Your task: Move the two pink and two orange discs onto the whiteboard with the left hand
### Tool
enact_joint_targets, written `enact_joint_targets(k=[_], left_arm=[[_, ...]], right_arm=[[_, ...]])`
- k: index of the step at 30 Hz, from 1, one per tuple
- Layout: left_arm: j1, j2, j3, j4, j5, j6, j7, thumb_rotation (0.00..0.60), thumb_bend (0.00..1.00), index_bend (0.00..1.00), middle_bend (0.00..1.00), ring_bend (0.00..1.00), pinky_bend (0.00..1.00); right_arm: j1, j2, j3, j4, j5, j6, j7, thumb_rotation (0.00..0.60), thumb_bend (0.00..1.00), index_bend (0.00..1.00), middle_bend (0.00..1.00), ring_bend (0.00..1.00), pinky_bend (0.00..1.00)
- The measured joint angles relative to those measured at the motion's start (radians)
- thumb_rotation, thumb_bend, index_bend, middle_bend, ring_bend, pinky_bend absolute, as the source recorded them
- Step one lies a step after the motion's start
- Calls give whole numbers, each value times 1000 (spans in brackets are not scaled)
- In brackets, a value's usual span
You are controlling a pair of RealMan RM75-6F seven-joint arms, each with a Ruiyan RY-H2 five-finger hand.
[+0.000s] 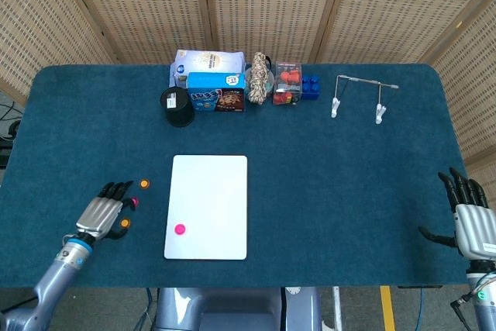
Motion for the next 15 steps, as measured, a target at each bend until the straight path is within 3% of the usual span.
enact_joint_targets(k=[15], left_arm=[[10, -11, 14, 14, -29, 8, 50, 600, 307, 437, 0, 0, 0]], right_arm=[[-1, 2, -2, 2, -5, 1, 10, 600, 28, 0, 0, 0, 0]])
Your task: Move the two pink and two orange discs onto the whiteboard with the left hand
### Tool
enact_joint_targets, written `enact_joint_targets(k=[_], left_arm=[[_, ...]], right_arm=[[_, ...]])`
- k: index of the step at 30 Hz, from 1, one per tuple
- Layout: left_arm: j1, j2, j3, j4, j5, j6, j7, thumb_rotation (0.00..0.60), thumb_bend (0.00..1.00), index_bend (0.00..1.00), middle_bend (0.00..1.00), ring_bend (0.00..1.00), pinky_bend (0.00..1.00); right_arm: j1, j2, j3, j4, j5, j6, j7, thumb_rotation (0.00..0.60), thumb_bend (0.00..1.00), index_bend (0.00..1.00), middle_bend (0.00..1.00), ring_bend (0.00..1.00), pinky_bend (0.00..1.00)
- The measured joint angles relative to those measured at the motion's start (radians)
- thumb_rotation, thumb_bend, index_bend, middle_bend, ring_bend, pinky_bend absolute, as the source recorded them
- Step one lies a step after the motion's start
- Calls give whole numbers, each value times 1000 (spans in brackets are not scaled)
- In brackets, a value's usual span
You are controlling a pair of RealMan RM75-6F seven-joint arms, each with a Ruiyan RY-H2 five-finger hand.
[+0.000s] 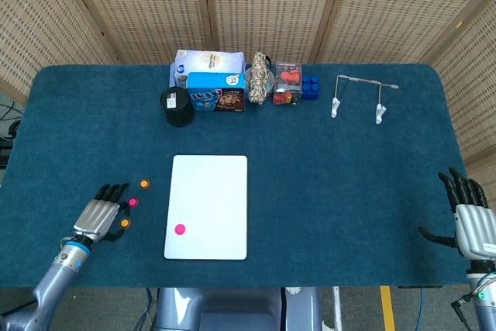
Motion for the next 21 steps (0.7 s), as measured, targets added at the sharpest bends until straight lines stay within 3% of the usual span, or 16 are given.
enact_joint_targets(k=[8, 13, 21], left_arm=[[0, -4, 0, 7, -11, 0, 8, 600, 307, 442, 0, 0, 0], [-4, -6, 1, 7, -12, -13, -2, 600, 330, 553, 0, 0, 0], [-6, 9, -8, -20, -3, 6, -3, 600, 348, 559, 0, 0, 0]], right_arm=[[0, 0, 0, -1, 2, -2, 0, 600, 28, 0, 0, 0, 0], [0, 1, 0, -1, 2, -2, 2, 600, 29, 0, 0, 0, 0], [0, 2, 0, -3, 4, -4, 3, 600, 28, 0, 0, 0, 0]])
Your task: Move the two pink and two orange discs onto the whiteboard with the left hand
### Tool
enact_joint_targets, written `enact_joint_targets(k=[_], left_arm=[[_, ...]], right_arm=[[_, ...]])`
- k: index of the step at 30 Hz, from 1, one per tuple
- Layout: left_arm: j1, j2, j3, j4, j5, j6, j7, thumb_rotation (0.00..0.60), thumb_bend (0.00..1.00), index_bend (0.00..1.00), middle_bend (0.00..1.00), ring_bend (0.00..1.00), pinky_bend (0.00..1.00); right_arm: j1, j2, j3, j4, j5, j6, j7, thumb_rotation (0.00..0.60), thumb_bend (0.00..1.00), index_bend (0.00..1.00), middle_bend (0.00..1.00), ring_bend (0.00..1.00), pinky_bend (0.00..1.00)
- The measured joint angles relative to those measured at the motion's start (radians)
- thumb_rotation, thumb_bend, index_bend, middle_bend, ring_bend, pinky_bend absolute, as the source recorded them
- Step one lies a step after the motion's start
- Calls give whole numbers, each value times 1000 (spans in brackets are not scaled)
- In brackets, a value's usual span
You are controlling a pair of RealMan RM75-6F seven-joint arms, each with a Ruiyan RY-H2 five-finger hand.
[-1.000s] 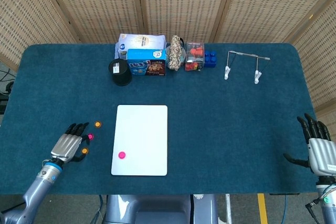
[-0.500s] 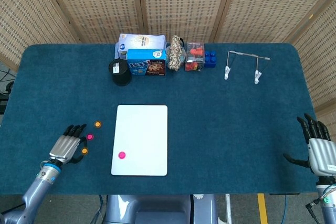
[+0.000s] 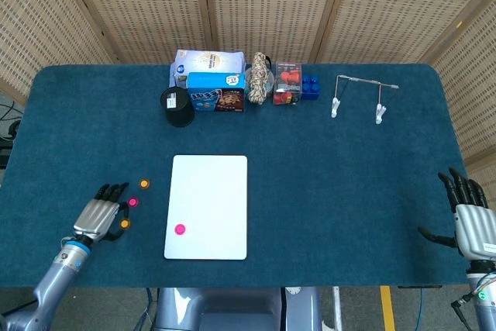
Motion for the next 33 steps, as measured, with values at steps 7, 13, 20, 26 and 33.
enact_joint_targets(k=[7, 13, 20, 26, 33], left_arm=[[-47, 19, -47, -108, -10, -4, 44, 600, 350, 559, 0, 0, 0], [-132, -4, -101, -189, -91, -33, 179, 600, 349, 559, 0, 0, 0], [-249, -82, -131, -240, -230, -63, 356, 600, 334, 559, 0, 0, 0], [-331, -151, -131, -250, -317, -80, 437, 600, 320, 559, 0, 0, 0], [-378, -190, -107, -208, -342, -122, 416, 600, 234, 335, 0, 0, 0]], right_arm=[[4, 4, -1, -1, 4, -15, 4, 600, 29, 0, 0, 0, 0], [9, 7, -1, 2, 12, -28, 2, 600, 28, 0, 0, 0, 0], [12, 7, 1, 2, 27, -40, -7, 600, 28, 0, 0, 0, 0], [14, 9, 3, -1, 39, -49, -8, 600, 29, 0, 0, 0, 0], [14, 10, 5, -8, 49, -50, -22, 600, 28, 0, 0, 0, 0]])
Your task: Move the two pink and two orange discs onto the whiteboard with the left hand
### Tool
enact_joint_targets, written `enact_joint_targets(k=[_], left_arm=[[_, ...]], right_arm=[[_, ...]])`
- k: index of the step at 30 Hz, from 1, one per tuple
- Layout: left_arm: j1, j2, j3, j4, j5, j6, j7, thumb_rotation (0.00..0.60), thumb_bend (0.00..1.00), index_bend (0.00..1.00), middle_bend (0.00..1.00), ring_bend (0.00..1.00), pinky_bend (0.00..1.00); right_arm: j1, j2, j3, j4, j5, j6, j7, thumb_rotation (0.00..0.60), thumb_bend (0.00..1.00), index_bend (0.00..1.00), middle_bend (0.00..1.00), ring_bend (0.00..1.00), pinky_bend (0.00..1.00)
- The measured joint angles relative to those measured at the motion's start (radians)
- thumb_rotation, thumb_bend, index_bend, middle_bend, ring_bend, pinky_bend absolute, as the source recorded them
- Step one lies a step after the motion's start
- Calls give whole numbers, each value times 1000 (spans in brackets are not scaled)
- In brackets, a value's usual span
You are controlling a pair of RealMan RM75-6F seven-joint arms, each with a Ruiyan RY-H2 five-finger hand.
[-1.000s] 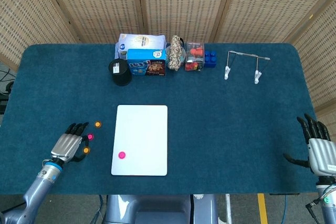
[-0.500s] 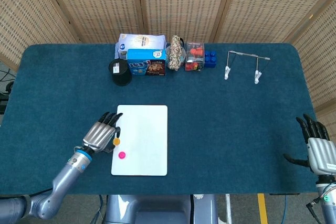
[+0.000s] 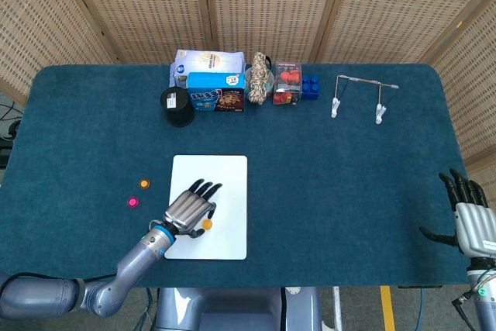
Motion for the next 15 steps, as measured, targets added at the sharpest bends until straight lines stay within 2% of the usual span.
enact_joint_targets(k=[5, 15], left_arm=[[-1, 13, 4, 25, 23, 10, -48, 600, 257, 333, 0, 0, 0], [53, 138, 19, 116, 72, 44, -194, 600, 289, 346, 0, 0, 0]], right_arm=[[0, 0, 0, -1, 1, -1, 0, 600, 28, 0, 0, 0, 0], [2, 3, -2, -5, 3, -7, -5, 600, 28, 0, 0, 0, 0]])
